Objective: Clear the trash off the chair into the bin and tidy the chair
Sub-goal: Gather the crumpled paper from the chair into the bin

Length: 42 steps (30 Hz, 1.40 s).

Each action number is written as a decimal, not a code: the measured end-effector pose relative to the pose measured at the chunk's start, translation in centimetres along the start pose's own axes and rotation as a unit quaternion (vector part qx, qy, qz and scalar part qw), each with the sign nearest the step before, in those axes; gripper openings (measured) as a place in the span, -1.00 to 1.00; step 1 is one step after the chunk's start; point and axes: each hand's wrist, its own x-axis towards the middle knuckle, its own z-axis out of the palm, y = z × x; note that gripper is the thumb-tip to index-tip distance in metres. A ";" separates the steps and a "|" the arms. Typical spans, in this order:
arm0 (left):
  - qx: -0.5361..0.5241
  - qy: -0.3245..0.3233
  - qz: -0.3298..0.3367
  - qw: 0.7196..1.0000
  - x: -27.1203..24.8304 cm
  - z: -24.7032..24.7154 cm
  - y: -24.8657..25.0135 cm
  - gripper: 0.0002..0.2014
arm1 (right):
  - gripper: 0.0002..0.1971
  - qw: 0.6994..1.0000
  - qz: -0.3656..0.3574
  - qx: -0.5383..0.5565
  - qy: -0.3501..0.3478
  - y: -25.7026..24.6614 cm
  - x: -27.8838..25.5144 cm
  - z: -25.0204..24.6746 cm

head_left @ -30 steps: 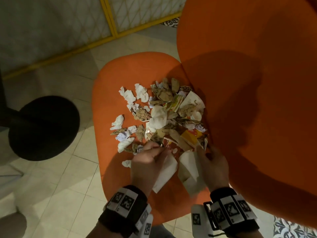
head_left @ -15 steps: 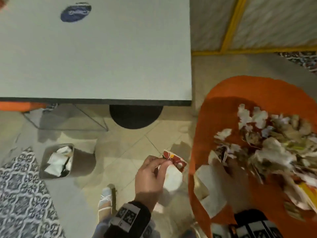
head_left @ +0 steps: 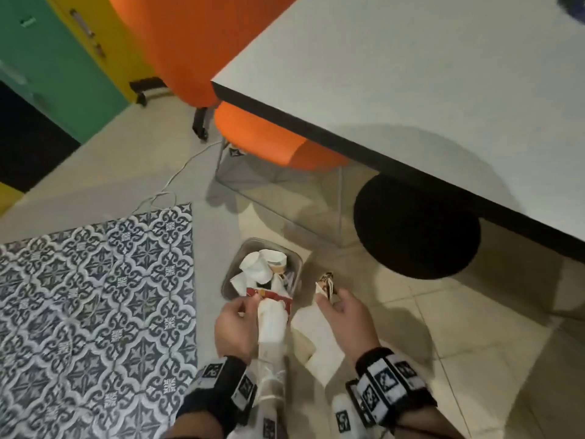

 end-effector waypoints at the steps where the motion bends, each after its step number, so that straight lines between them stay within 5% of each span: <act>1: 0.013 0.006 -0.015 1.000 2.6 -0.7 -0.9 -0.75 | -0.80 1.000 0.006 -0.010 -0.009 -1.0 2.1 2.3; 6: 0.073 -0.049 -0.057 0.994 12.6 -0.9 -4.4 -0.74 | -0.67 0.992 0.047 -0.112 -0.025 -2.5 11.8 10.4; 10: 0.138 -0.103 -0.003 0.985 17.9 2.3 -6.6 -0.72 | -0.56 0.989 0.047 -0.131 -0.045 -1.3 17.6 14.1; 15: 0.306 -0.229 0.057 0.922 21.4 7.2 -9.5 -0.39 | 0.14 0.956 0.073 -0.225 -0.172 2.0 21.2 16.8; 18: 0.331 -0.267 0.039 0.904 22.2 8.4 -10.5 -0.29 | 0.17 0.924 0.052 -0.326 -0.193 3.2 21.5 17.3; 23: 0.398 -0.279 0.095 0.869 22.6 9.4 -11.7 -0.34 | 0.04 0.922 0.041 -0.347 -0.168 4.5 22.4 18.3; 26: 0.420 -0.263 0.105 0.862 21.7 9.1 -10.7 -0.44 | 0.01 0.914 0.046 -0.373 -0.153 4.4 22.1 18.2; 30: 0.514 -0.203 0.117 0.825 19.5 7.2 -7.6 -0.20 | -0.09 0.923 0.033 -0.367 -0.113 2.9 19.9 16.6; 33: 0.535 -0.172 0.158 0.812 16.6 6.2 -4.6 -0.33 | -0.20 0.948 0.024 -0.306 -0.088 1.6 16.8 13.9; 38: 0.445 -0.239 0.272 0.819 7.0 8.6 1.2 -0.58 | -0.32 0.980 0.054 -0.190 0.015 3.4 8.6 4.4; 42: 0.379 -0.320 0.385 0.779 -5.3 14.0 6.1 -0.58 | -0.43 0.977 0.069 -0.139 0.143 8.3 -0.2 -8.2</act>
